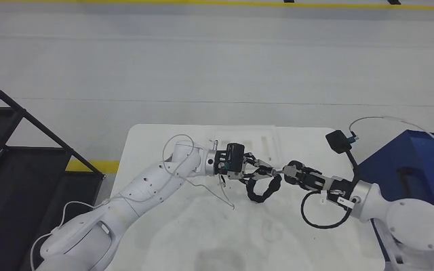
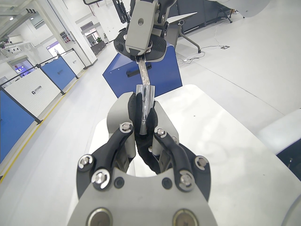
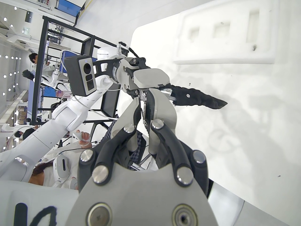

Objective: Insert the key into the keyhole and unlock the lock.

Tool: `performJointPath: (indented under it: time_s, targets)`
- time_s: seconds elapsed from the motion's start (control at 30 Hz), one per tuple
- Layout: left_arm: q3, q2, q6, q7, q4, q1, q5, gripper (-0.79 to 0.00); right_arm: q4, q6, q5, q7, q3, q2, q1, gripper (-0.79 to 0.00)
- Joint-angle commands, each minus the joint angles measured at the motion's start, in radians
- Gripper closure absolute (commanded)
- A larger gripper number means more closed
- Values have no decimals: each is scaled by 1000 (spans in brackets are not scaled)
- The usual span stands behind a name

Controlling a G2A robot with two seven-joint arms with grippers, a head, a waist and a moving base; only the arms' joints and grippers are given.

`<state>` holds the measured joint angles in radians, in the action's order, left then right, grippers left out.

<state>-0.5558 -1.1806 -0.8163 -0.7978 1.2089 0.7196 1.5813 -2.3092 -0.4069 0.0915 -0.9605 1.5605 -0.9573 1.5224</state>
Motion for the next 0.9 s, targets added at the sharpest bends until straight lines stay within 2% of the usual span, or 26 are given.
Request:
performJointPath:
  time_s: [0.0, 0.87]
  targets:
    - [-2, -2, -5, -5, -3, 0, 2, 0, 3, -2, 2, -1, -4, 1, -4, 0]
    - [1, -33, -84, -97, -65, -15, 3, 0, 16, 15, 54, 11, -74, 10, -55, 0]
